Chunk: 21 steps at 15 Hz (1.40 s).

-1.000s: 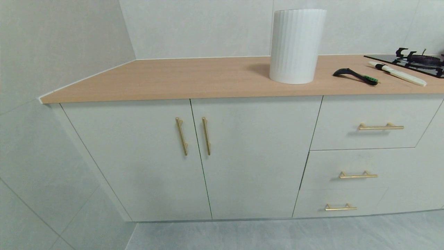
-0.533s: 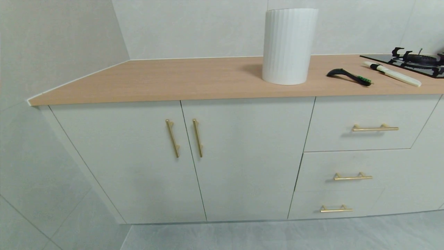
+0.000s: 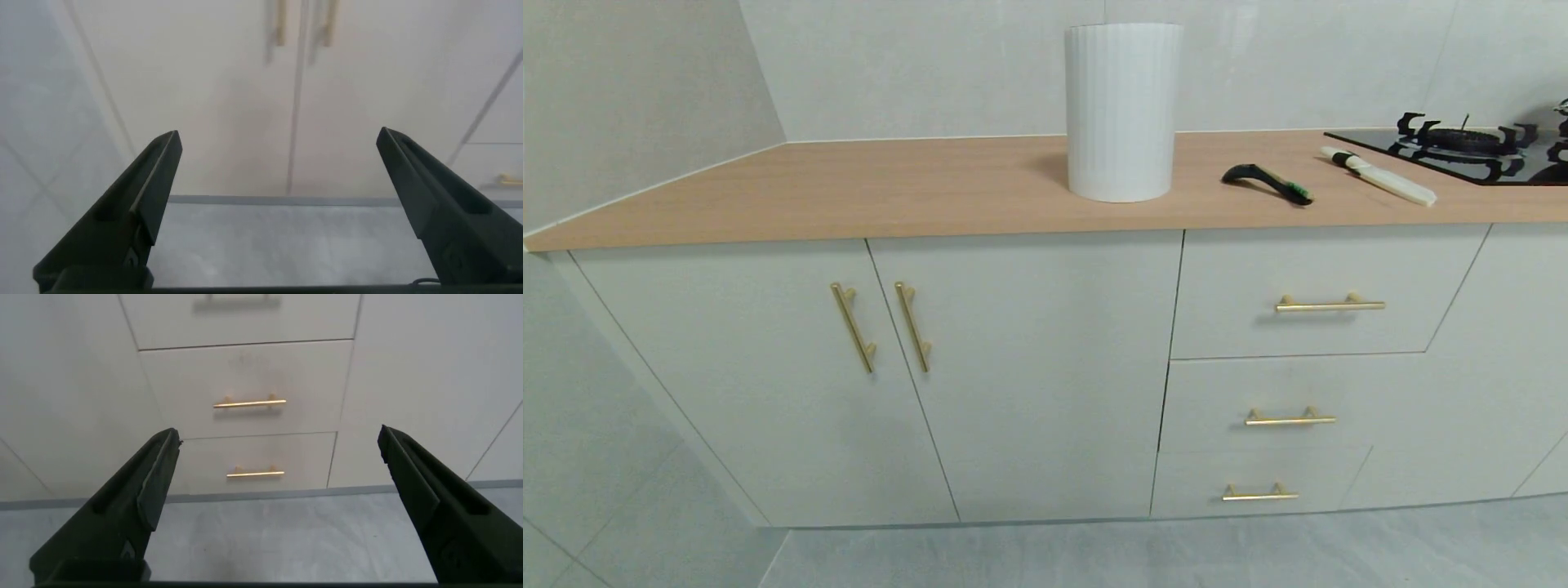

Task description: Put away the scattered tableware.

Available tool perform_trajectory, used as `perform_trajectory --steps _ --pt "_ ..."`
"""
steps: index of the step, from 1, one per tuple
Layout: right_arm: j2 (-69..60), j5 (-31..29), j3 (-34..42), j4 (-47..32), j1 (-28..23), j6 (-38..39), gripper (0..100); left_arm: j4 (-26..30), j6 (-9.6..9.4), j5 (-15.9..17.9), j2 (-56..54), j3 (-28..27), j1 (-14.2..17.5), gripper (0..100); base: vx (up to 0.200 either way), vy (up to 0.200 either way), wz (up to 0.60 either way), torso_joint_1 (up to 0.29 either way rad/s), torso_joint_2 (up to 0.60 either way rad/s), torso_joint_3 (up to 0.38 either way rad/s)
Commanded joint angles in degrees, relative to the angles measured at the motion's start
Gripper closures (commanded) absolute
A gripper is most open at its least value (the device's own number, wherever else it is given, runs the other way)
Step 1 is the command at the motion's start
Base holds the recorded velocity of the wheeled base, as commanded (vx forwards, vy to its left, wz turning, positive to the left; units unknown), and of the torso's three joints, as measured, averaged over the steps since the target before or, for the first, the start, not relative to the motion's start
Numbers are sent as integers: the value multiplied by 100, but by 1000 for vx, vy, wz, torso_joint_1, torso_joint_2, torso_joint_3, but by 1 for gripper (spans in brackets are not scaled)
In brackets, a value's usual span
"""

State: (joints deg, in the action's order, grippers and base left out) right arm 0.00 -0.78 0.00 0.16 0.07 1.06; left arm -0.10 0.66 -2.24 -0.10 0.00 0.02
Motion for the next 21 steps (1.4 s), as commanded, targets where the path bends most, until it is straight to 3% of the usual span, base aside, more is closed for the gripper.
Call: perform_trajectory --steps 1,13,14,15,16,17,18,21 --pt "9 -1 0 2 1 -1 0 1 4 -4 10 0 6 0 0 0 0 0 0 0" --pt "9 -1 -9 19 1 -45 0 1 4 -4 10 0 6 0 50 0 0 -1 0 2" --pt "202 -10 -510 81 10 131 0 1 4 -4 10 0 6 0 0 0 0 0 0 0" --pt "729 -19 -1151 54 10 878 0 1 4 -4 10 0 6 0 0 0 0 0 0 0" --pt "1248 43 -1371 63 10 1054 0 1 4 -4 10 0 6 0 0 0 0 0 0 0" --pt "1503 131 -1406 63 28 993 0 1 4 -4 10 0 6 0 0 0 0 0 0 0" --pt "2637 509 -1600 63 54 650 0 1 4 -4 10 0 -2 0 0 0 0 0 0 0" --pt "4799 720 -2320 90 89 369 0 1 4 -4 10 0 -2 0 0 0 0 0 0 0"
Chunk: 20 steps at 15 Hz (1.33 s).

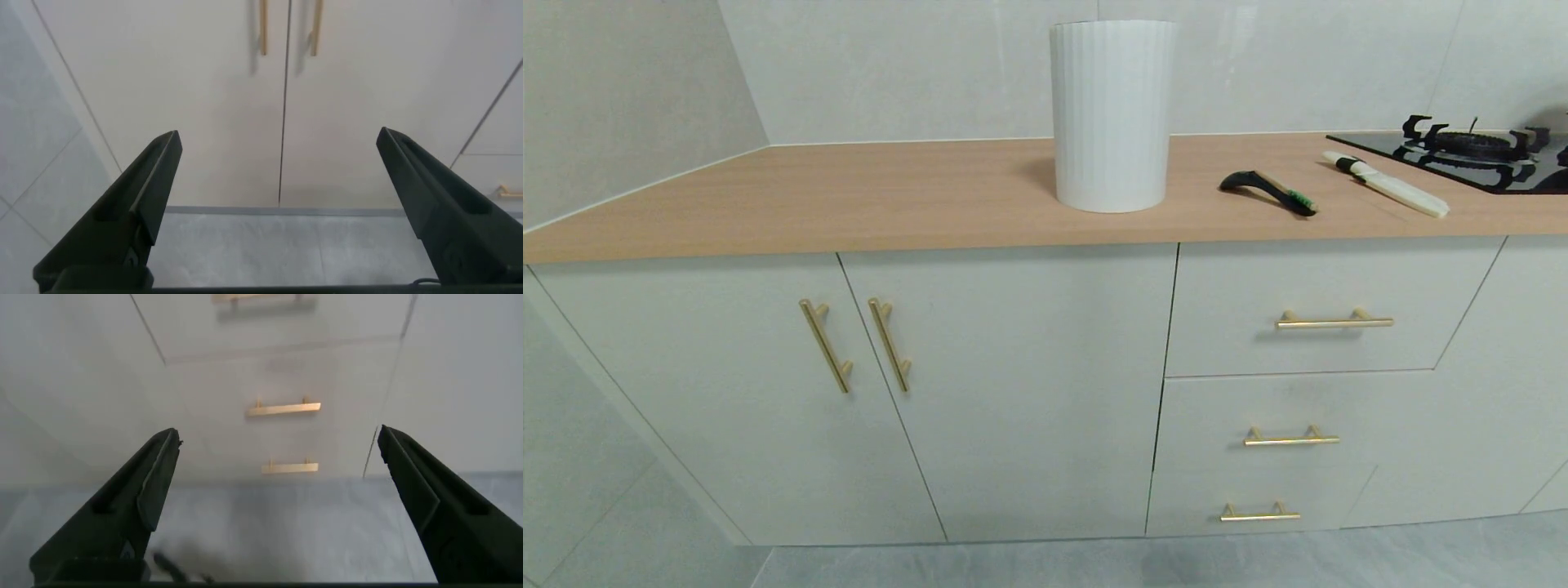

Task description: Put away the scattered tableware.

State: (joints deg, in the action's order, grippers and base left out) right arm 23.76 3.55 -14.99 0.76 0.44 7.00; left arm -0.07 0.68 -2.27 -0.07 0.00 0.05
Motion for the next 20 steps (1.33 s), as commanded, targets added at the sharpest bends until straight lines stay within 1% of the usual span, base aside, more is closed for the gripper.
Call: perform_trajectory --steps 1,2,3,5,6,8,10,12,13,15,17,20 --pt "2625 296 -926 21 53 -287 0 -1 2 -2 7 0 4 0 0 0 0 0 0 0" --pt "3724 287 -1252 21 53 -533 0 -1 2 -2 7 0 4 0 0 0 0 0 0 0" --pt "4339 269 -1243 21 141 -665 0 -1 2 -2 7 0 4 0 0 0 0 0 0 0" --pt "5306 278 -1199 74 281 -682 0 -1 2 -2 7 0 4 0 0 0 0 0 0 0" --pt "5930 278 -1225 302 273 -682 0 -1 2 -2 7 0 4 0 0 0 0 0 0 0" --pt "7301 278 -1225 1489 273 -682 0 -1 2 -2 7 0 4 0 0 0 0 0 0 0" --pt "8259 269 -1234 2667 273 -673 0 -1 2 -2 7 0 4 0 0 0 0 0 0 0" --pt "9006 269 -1401 3677 273 -691 0 -1 2 -2 7 0 -5 0 0 0 0 0 0 0" --pt "9331 269 -1559 3932 273 -700 0 -1 2 -2 7 0 -5 0 0 0 0 0 0 0" --pt "9709 304 -1744 4372 202 -691 0 -1 2 -2 7 0 4 0 0 0 0 0 0 0" --pt "9814 357 -1744 4758 193 -682 0 -1 2 -2 7 0 -5 0 0 0 0 0 0 0" --pt "9850 340 -1805 4969 220 -691 0 -1 2 -2 7 0 -5 0 0 0 0 0 0 0"
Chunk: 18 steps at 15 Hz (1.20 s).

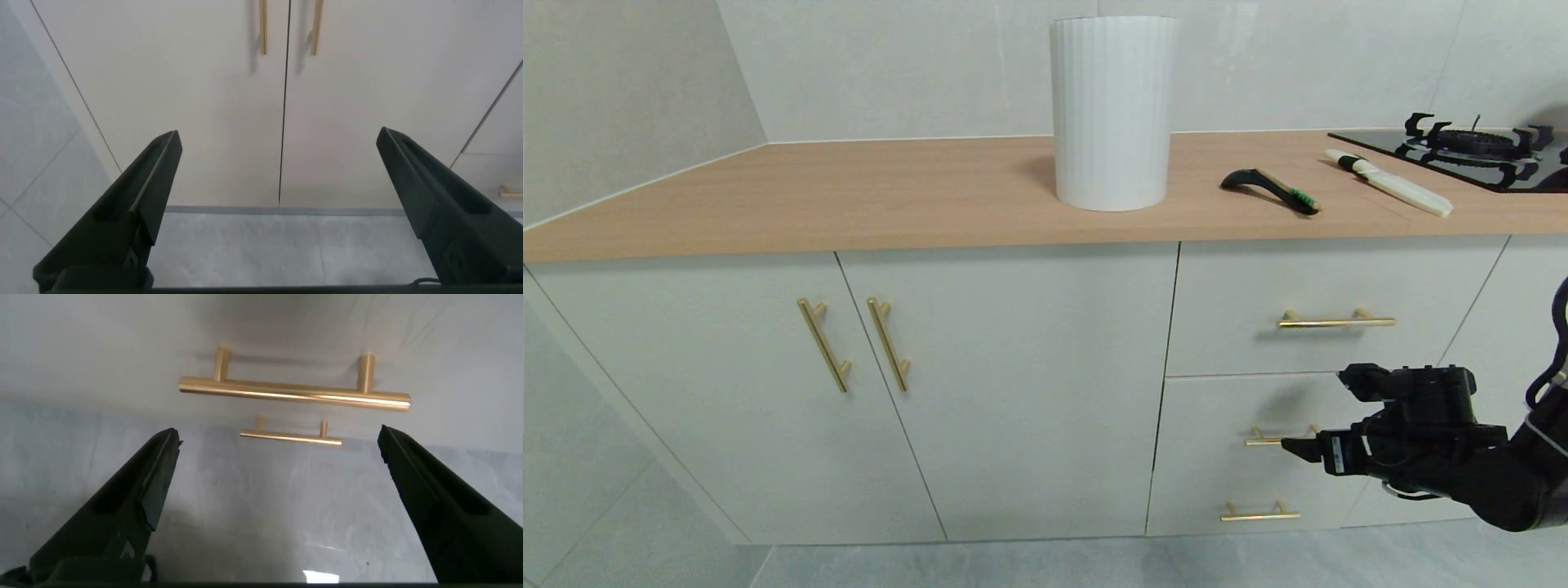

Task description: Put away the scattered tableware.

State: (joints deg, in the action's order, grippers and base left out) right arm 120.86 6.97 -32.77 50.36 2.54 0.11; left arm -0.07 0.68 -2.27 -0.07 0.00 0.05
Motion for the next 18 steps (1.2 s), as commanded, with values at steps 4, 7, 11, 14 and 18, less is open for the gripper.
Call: perform_trajectory --steps 4,7,11,14,18 --pt "280 -73 -160 238 10 -2 0 -1 2 -2 7 0 4 0 0 0 0 0 0 0" --pt "623 -372 -248 835 1 -11 0 -1 2 -2 7 0 4 0 0 0 0 0 0 0" --pt "746 -469 -265 923 1 -11 0 -1 2 -2 7 0 -5 0 0 0 0 0 0 0" --pt "966 -469 -406 1116 -16 -11 0 -1 2 -2 7 0 -5 0 0 0 0 0 0 0" --pt "1247 -768 -599 1213 -16 -20 0 -1 2 -2 7 0 -5 0 0 0 0 0 0 0"
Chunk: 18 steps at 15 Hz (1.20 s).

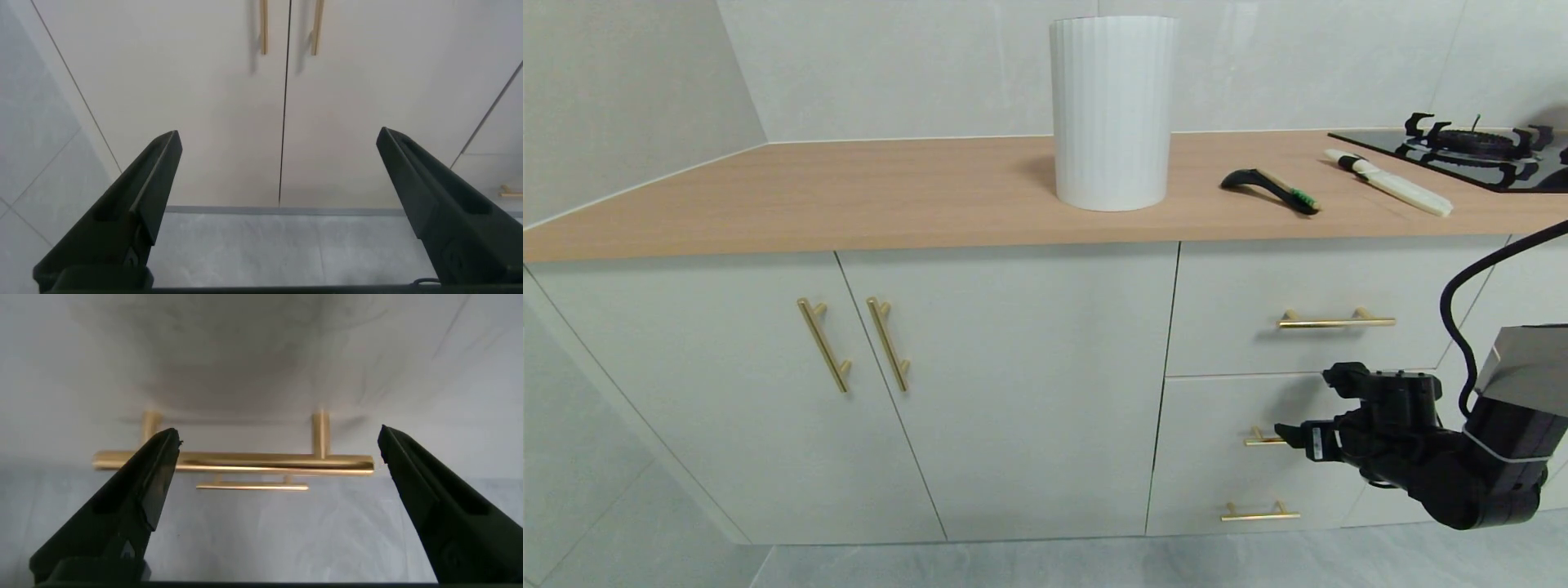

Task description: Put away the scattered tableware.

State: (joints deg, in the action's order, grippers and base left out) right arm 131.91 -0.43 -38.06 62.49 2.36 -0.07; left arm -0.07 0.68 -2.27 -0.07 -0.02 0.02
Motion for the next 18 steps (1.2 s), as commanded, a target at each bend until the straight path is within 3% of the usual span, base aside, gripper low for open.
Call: perform_trajectory --steps 1,18 --pt "212 -89 -105 26 1 -1 0 -1 2 -2 7 2 6 0 0 0 0 0 0 0" --pt "546 -54 -149 334 1 -107 0 -1 2 -2 7 2 6 0 0 0 0 0 0 0"
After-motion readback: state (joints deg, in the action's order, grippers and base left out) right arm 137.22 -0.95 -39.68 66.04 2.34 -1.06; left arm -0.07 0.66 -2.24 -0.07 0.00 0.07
